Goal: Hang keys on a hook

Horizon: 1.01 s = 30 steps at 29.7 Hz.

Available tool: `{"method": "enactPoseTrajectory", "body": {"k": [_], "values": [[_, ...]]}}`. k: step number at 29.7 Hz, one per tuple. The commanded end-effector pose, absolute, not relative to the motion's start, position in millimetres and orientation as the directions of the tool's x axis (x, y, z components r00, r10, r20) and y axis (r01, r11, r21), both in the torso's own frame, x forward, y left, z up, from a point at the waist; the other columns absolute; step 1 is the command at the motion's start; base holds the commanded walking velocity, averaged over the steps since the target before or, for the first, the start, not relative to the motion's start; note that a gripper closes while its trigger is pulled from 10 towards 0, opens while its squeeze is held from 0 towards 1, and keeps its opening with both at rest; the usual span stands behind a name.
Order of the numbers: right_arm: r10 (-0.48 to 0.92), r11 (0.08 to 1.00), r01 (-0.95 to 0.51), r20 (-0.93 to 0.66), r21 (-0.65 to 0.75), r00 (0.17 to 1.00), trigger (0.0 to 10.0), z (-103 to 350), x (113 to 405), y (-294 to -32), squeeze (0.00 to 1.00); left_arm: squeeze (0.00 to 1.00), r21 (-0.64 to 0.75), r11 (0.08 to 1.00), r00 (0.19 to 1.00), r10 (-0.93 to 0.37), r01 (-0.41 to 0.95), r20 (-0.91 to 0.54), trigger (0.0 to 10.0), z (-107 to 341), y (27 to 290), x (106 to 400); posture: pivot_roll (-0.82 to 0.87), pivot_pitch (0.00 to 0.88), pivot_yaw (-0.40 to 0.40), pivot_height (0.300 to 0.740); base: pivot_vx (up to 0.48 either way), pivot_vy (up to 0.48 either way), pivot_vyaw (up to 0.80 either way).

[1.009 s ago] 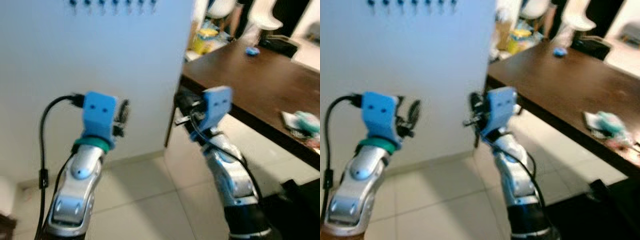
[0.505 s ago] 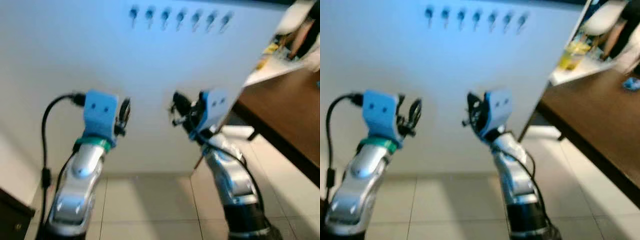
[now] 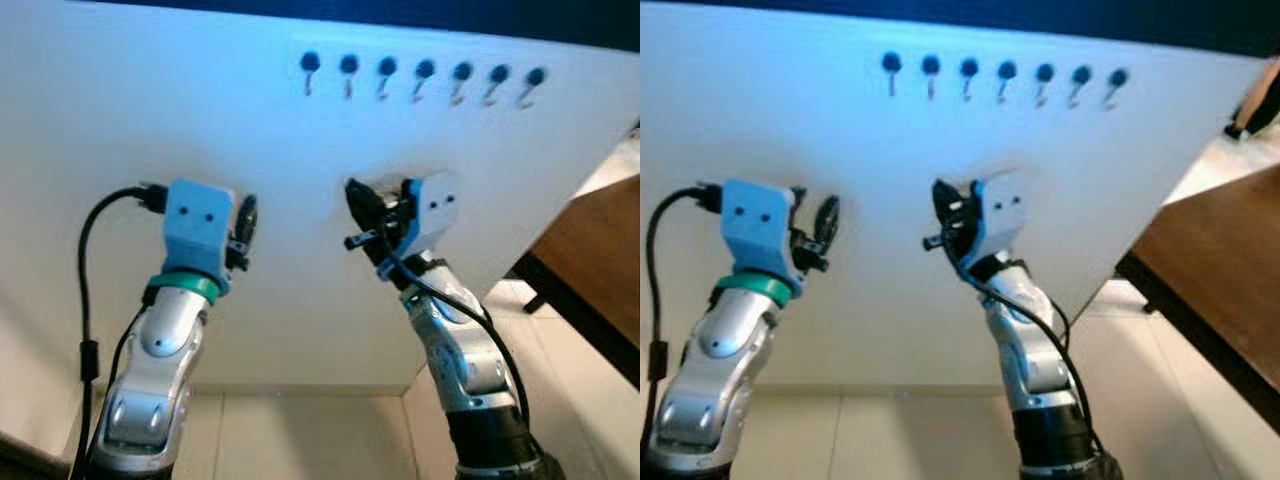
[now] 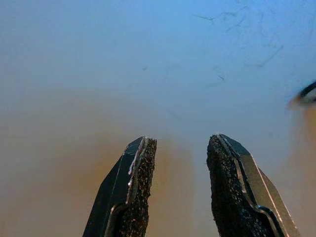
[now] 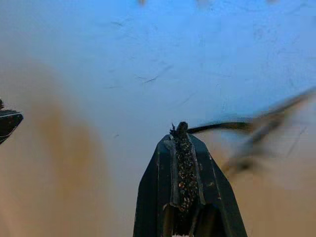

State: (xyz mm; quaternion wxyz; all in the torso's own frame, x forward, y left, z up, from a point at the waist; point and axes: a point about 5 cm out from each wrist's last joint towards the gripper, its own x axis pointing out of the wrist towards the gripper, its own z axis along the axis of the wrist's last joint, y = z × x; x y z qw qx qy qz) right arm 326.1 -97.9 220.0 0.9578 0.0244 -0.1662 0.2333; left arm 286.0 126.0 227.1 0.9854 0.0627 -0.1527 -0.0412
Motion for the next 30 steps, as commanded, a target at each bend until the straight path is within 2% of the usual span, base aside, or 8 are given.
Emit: {"method": "enactPoseTrajectory", "body": {"k": [1, 6, 16, 26, 30], "values": [[0.431, 0.893, -0.449, 0.334, -0.028, 0.838, 10.0, 220.3, 325.1, -102.7, 0.0, 0.0, 0.127, 0.989, 0.953, -0.111, 0.077, 0.283, 10.0, 224.1, 122.5, 285.5, -0.04, 0.0, 0.032, 0.74, 0.0, 0.0, 0.0], [0.512, 0.852, -0.515, 0.363, -0.098, 0.778, 10.0, 231.6, 317.0, -100.5, 0.0, 0.0, 0.104, 0.989, 0.942, -0.136, 0.109, 0.307, 10.0, 227.6, 122.3, 279.6, -0.04, 0.0, 0.038, 0.74, 0.0, 0.0, 0.0], [0.51, 0.857, -0.491, 0.395, -0.157, 0.764, 10.0, 243.9, 317.7, -107.0, 0.0, 0.0, 0.085, 0.987, 0.929, -0.158, 0.137, 0.334, 10.0, 235.3, 118.6, 277.3, -0.04, 0.0, 0.043, 0.74, 0.0, 0.0, 0.0], [0.534, 0.844, -0.496, 0.405, -0.204, 0.742, 10.0, 249.5, 313.7, -108.7, 0.0, 0.0, 0.11, 0.986, 0.927, -0.159, 0.129, 0.339, 10.0, 234.7, 124.0, 272.4, -0.04, 0.0, 0.045, 0.74, 0.0, 0.0, 0.0], [0.542, 0.839, -0.486, 0.467, -0.246, 0.699, 10.0, 270.6, 310.7, -105.3, 0.0, 0.0, 0.17, 0.972, 0.918, -0.212, 0.163, 0.334, 10.0, 235.2, 124.3, 264.8, -0.04, 0.0, 0.05, 0.74, 0.0, 0.0, 0.0]]}}
